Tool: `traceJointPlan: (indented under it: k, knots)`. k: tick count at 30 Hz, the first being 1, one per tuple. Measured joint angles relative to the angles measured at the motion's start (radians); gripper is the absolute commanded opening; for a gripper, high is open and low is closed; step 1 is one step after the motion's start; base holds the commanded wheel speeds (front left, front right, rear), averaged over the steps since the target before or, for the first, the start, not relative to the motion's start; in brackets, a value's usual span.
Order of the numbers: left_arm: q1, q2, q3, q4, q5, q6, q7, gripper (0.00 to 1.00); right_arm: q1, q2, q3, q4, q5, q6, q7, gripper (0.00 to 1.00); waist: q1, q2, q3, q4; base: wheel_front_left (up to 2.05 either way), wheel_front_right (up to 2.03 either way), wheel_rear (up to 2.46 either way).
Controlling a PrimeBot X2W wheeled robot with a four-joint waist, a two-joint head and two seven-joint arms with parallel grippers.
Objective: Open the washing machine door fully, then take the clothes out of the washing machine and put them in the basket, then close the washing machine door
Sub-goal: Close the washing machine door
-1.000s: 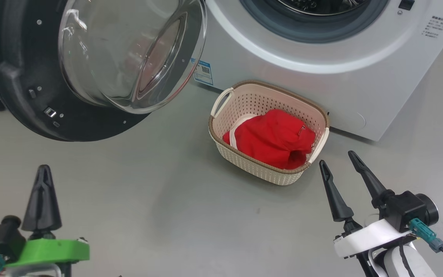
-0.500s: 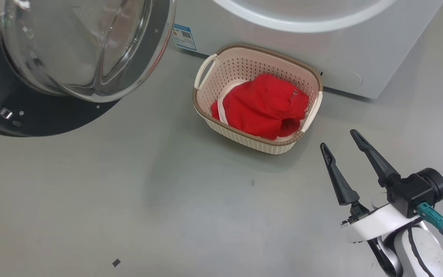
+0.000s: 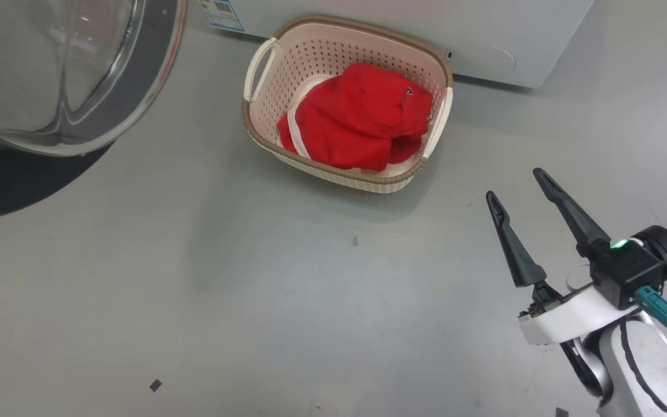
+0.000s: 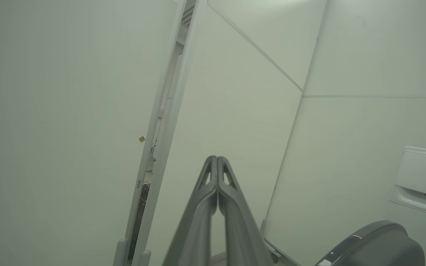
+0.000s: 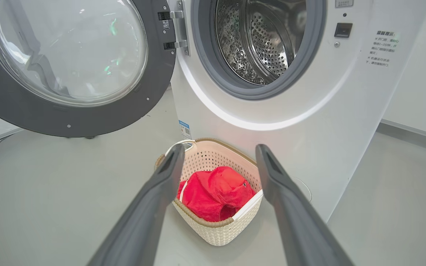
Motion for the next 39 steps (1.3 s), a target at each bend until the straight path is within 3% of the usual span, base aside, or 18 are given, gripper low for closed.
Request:
traceJointPlan:
  k: [6, 15, 25, 39]
  knots:
    - [-0.08, 0.014, 0.128, 0.165, -0.139, 0.028, 0.103, 0.0, -0.021, -0.001, 0.028, 0.001, 0.011, 0.0, 0.0, 1.0, 0.0, 0.0, 0.03, -0.04, 0.0, 0.0, 0.0]
    - [-0.206, -0.045, 0.26, 0.382, -0.34, 0.047, 0.253, 0.0, -0.04, -0.006, 0.033, 0.012, 0.023, 0.0, -0.002, 1.0, 0.0, 0.0, 0.058, -0.088, 0.0, 0.0, 0.0]
    - [-0.239, -0.041, 0.302, 0.593, -0.325, 0.047, 0.377, 0.0, -0.044, -0.009, 0.025, 0.034, 0.026, 0.0, -0.003, 1.0, 0.0, 0.0, 0.051, -0.096, 0.0, 0.0, 0.0]
    - [-0.339, -0.029, 0.364, 0.789, -0.323, 0.047, 0.537, 0.0, -0.056, -0.008, 0.033, 0.051, 0.033, 0.0, -0.011, 1.0, -0.0001, 0.0, 0.028, -0.09, 0.0, 0.0, 0.0]
